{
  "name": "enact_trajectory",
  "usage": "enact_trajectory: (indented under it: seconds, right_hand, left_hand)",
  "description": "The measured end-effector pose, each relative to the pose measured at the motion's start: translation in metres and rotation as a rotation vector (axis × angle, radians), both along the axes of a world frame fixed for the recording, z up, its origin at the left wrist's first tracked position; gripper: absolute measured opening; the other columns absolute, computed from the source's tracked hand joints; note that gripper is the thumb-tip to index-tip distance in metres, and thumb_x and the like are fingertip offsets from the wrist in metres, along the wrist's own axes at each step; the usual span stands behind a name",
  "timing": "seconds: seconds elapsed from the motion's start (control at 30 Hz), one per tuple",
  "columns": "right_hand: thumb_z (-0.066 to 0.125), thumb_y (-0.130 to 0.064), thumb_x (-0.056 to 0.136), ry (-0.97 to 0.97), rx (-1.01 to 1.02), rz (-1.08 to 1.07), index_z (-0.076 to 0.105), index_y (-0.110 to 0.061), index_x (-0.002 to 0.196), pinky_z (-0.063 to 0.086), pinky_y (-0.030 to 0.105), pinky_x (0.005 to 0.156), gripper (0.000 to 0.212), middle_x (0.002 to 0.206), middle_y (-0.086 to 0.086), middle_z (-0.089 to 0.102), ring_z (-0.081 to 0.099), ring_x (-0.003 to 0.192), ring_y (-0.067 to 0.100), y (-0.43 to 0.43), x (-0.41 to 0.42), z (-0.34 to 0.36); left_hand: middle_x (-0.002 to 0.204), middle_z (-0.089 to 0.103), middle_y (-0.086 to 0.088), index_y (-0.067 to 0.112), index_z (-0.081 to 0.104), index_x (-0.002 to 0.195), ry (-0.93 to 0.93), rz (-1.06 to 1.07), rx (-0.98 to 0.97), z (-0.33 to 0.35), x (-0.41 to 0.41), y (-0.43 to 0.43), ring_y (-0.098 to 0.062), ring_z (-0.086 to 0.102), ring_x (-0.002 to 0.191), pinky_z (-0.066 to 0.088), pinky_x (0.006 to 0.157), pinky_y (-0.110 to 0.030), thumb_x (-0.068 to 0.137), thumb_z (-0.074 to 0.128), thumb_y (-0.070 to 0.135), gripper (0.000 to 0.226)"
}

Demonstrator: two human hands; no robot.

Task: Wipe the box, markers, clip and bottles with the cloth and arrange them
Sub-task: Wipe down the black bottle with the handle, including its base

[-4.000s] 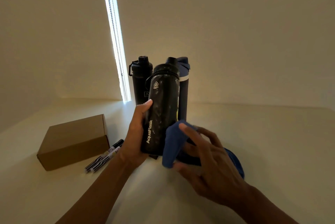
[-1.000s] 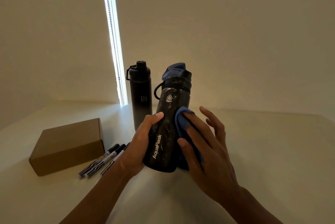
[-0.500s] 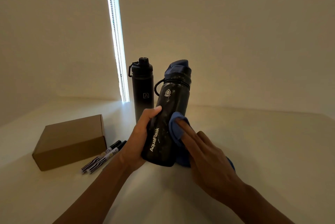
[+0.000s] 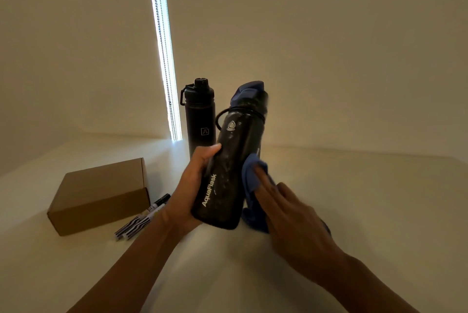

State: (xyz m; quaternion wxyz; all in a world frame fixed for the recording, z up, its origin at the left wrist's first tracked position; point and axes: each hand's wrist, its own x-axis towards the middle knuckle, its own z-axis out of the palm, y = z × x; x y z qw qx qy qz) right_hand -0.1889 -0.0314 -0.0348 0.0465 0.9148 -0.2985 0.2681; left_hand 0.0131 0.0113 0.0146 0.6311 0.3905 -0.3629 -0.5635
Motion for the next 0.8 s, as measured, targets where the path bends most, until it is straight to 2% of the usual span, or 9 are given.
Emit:
enact_trajectory:
  seconds: [0.1, 0.2, 0.23, 0.33, 0.4, 0.47, 0.57, 0.7, 0.8]
  right_hand:
    - [0.099, -0.043, 0.037, 0.164, -0.169, -0.011, 0.022, -0.020, 0.160, 0.051, 0.019, 0.048, 0.146, 0.130, -0.004, 0.052, 0.067, 0.076, 0.009, 0.011, 0.012, -0.005]
    - [0.092, -0.034, 0.067, 0.356, -0.114, 0.164, -0.028, -0.042, 0.154, 0.059, 0.033, 0.078, 0.149, 0.156, -0.003, 0.041, 0.064, 0.116, 0.018, 0.016, 0.020, 0.005]
    - [0.090, -0.033, 0.072, 0.401, -0.099, 0.213, -0.028, -0.044, 0.153, 0.058, 0.033, 0.082, 0.144, 0.157, -0.005, 0.042, 0.061, 0.119, 0.020, 0.018, 0.019, 0.006]
    - [0.097, -0.048, 0.044, 0.341, -0.241, 0.166, 0.015, -0.024, 0.160, 0.055, 0.019, 0.060, 0.144, 0.140, -0.013, 0.053, 0.068, 0.091, 0.010, 0.018, 0.016, 0.008]
    - [0.099, -0.045, 0.036, 0.207, -0.235, 0.073, 0.025, -0.017, 0.157, 0.048, 0.015, 0.051, 0.145, 0.128, -0.012, 0.052, 0.067, 0.075, 0.009, 0.013, 0.013, 0.007]
    - [0.096, -0.038, 0.054, 0.068, -0.278, 0.025, 0.034, -0.016, 0.152, 0.047, 0.015, 0.052, 0.118, 0.119, -0.007, 0.045, 0.062, 0.070, 0.008, 0.006, 0.009, 0.011]
    - [0.059, -0.046, 0.082, -0.116, -0.264, -0.051, 0.036, -0.009, 0.148, 0.053, 0.020, 0.048, 0.079, 0.109, 0.008, 0.059, 0.062, 0.069, 0.015, -0.007, 0.001, 0.022]
    - [0.045, -0.050, 0.083, -0.194, -0.124, -0.077, 0.028, -0.013, 0.156, 0.035, 0.004, 0.054, 0.083, 0.103, 0.010, 0.064, 0.050, 0.075, 0.008, -0.010, 0.000, 0.025]
    - [0.070, -0.041, 0.086, -0.076, -0.122, -0.024, 0.016, -0.022, 0.162, 0.058, 0.019, 0.061, 0.096, 0.114, 0.004, 0.063, 0.061, 0.082, 0.011, -0.003, 0.000, 0.006]
  left_hand:
    - [0.099, 0.075, -0.017, 0.005, 0.063, 0.128, 0.119, 0.006, -0.022, 0.005, 0.010, -0.001, -0.027, 0.075, 0.079, 0.064, 0.066, -0.036, 0.094, 0.054, 0.050, 0.057]
    - [0.090, 0.076, -0.015, 0.007, 0.065, 0.119, 0.122, -0.019, -0.035, 0.008, 0.012, 0.002, -0.024, 0.074, 0.071, 0.064, 0.060, -0.034, 0.097, 0.045, 0.048, 0.051]
    - [0.087, 0.076, -0.014, 0.008, 0.066, 0.116, 0.112, -0.023, -0.028, 0.009, 0.011, 0.004, -0.023, 0.074, 0.070, 0.063, 0.059, -0.033, 0.097, 0.044, 0.048, 0.050]
    - [0.089, 0.077, -0.013, 0.008, 0.066, 0.118, 0.071, 0.003, -0.031, 0.009, 0.009, 0.004, -0.023, 0.075, 0.073, 0.064, 0.062, -0.034, 0.094, 0.053, 0.052, 0.052]
    - [0.101, 0.076, -0.018, 0.004, 0.063, 0.129, 0.050, -0.004, -0.015, 0.006, 0.008, 0.003, -0.027, 0.076, 0.083, 0.064, 0.067, -0.037, 0.076, 0.078, 0.057, 0.077]
    - [0.100, 0.076, -0.017, 0.005, 0.063, 0.129, -0.004, -0.039, -0.009, 0.002, 0.003, 0.003, -0.026, 0.076, 0.083, 0.064, 0.070, -0.035, 0.077, 0.077, 0.056, 0.074]
    - [0.095, 0.077, -0.014, 0.011, 0.069, 0.116, -0.103, -0.076, 0.020, -0.002, -0.003, 0.002, -0.024, 0.075, 0.083, 0.063, 0.076, -0.035, 0.089, 0.062, 0.055, 0.052]
    - [0.100, 0.076, -0.014, 0.014, 0.072, 0.114, -0.125, -0.040, 0.021, -0.006, -0.006, -0.001, -0.026, 0.075, 0.086, 0.063, 0.078, -0.036, 0.093, 0.056, 0.059, 0.052]
    - [0.084, 0.079, -0.006, 0.015, 0.066, 0.116, -0.135, 0.045, -0.024, -0.010, -0.008, -0.004, -0.018, 0.077, 0.073, 0.063, 0.063, -0.028, 0.103, 0.042, 0.049, 0.044]
